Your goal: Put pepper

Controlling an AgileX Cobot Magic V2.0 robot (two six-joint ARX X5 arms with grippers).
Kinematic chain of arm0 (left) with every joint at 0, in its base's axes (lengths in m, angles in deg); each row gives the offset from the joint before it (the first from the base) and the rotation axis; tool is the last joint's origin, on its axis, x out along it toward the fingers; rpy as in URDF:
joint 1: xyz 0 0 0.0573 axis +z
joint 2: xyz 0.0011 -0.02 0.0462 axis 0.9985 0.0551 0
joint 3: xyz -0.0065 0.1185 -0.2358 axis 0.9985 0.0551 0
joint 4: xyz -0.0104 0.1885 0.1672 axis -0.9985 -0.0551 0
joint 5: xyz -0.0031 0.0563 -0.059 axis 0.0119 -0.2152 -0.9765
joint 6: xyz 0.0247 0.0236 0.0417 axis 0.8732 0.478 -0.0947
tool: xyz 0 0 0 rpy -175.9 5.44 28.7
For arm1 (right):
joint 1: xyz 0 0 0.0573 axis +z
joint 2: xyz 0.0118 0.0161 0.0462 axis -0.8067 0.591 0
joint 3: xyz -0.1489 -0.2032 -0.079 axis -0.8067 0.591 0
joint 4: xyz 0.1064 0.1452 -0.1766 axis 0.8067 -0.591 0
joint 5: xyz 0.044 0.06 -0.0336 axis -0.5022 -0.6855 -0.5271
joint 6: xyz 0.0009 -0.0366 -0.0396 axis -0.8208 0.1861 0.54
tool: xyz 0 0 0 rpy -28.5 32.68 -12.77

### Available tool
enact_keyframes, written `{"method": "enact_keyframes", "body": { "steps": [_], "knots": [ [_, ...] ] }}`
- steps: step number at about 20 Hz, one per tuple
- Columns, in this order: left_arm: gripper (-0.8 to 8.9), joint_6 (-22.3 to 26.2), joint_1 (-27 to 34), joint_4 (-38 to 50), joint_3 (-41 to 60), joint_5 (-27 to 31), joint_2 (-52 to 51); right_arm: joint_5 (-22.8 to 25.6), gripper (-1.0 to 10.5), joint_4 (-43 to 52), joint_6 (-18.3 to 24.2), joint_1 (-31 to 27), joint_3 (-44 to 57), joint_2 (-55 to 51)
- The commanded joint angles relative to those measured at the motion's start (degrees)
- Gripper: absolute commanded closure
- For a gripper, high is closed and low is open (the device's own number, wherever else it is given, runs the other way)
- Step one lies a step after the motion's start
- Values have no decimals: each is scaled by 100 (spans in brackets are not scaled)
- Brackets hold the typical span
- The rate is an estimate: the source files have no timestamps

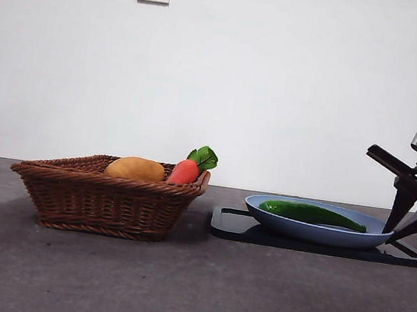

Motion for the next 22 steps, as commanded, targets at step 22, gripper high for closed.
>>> {"method": "enact_keyframes", "body": {
  "steps": [22],
  "knots": [
    [570,83,-52,-144,-101,11,48,-361,741,-3311,1952,129,-96,-4197]
  ]
}}
